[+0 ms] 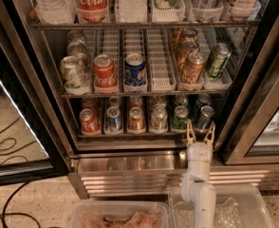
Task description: Pick pepsi can from bottom shelf of fridge
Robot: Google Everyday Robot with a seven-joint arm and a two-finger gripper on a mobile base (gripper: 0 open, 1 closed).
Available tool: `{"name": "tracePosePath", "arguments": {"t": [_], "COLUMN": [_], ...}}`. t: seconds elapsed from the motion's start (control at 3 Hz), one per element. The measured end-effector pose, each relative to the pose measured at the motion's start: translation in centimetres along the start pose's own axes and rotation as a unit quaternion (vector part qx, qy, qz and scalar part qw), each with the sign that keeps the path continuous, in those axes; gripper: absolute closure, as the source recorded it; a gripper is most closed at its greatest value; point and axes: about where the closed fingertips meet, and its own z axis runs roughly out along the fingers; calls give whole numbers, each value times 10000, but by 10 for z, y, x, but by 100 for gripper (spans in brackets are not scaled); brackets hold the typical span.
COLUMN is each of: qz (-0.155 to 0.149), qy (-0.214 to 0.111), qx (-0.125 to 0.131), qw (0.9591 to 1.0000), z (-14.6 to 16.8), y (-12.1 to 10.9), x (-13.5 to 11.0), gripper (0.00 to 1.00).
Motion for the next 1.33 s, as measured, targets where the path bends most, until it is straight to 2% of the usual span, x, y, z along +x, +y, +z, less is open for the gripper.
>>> {"name": "tracePosePath", "arguments": {"t": [1.33], "qz": [-65], "qy": [-110], "qx": [286], "qw": [9995], "z": [17], "y": [-10], "x": [3], "gripper": [34]}}
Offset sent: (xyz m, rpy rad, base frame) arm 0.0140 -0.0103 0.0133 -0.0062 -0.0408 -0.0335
